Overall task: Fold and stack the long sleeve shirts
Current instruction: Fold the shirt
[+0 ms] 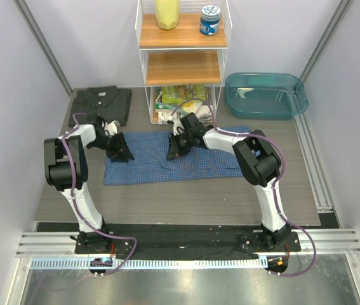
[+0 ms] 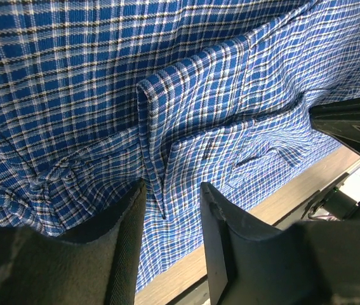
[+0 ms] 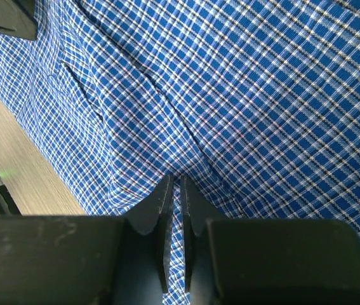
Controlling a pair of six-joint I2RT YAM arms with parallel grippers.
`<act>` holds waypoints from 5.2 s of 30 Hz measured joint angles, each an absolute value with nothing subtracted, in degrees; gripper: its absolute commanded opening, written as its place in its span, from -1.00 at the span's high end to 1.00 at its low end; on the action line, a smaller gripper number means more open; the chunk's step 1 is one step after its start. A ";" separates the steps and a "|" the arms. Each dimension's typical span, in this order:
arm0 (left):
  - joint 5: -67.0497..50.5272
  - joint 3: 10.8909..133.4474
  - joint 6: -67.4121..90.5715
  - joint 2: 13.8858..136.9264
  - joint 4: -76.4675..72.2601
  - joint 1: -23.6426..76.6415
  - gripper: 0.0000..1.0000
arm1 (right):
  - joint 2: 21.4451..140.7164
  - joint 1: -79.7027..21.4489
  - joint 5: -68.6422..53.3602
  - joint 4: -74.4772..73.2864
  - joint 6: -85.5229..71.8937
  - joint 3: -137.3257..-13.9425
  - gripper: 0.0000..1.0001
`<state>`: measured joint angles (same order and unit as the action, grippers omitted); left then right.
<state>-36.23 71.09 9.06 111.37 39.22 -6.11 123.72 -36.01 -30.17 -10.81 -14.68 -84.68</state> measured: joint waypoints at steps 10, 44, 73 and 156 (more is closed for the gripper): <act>-37.47 71.09 8.95 110.45 38.44 -5.96 0.53 | 123.81 -36.12 -30.15 -10.90 -14.46 -84.77 0.70; -33.93 70.46 0.95 104.51 45.95 -18.65 -0.99 | 123.79 -37.76 -30.22 -13.41 -13.28 -86.17 0.48; -49.65 80.68 -4.10 122.21 56.80 -16.19 -0.14 | 128.22 -39.33 -28.86 -13.69 -13.45 -92.14 0.51; -15.79 112.55 0.84 107.13 67.57 34.22 -0.24 | 113.21 -21.74 -34.44 -31.09 -7.29 -74.96 0.46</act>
